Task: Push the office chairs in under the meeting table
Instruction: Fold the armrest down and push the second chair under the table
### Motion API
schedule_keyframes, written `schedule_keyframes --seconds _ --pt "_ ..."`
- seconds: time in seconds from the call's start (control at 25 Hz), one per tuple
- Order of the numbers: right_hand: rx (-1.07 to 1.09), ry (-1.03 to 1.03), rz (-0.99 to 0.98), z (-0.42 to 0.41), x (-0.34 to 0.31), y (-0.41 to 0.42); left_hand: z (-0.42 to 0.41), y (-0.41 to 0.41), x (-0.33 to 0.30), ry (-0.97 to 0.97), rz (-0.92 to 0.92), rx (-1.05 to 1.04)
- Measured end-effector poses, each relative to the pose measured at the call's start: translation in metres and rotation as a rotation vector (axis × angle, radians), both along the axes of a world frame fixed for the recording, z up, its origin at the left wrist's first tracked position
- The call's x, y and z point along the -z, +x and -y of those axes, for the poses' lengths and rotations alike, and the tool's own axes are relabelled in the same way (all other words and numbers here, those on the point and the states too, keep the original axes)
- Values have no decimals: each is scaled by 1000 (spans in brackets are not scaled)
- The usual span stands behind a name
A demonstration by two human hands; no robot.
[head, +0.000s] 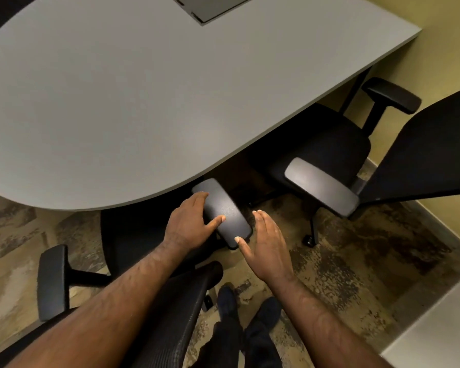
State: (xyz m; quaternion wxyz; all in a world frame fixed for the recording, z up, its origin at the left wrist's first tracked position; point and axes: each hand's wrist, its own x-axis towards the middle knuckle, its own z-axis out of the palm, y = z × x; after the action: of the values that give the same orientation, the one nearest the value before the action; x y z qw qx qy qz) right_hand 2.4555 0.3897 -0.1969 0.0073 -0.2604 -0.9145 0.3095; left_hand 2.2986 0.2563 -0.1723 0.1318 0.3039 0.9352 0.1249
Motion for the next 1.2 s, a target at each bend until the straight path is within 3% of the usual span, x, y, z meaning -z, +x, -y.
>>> schedule_keyframes --seconds 0.2,0.36,0.68,1.2 --pt "83 -131 102 19 43 -32 -34 -20 41 -39 167 -416" --pt "134 -149 145 35 62 -52 -61 -28 63 -74 206 -561" --pt "223 -75 249 36 71 -75 -88 -41 80 155 437 -984" --pt "478 -97 366 72 64 -93 -89 -47 87 127 339 -645"
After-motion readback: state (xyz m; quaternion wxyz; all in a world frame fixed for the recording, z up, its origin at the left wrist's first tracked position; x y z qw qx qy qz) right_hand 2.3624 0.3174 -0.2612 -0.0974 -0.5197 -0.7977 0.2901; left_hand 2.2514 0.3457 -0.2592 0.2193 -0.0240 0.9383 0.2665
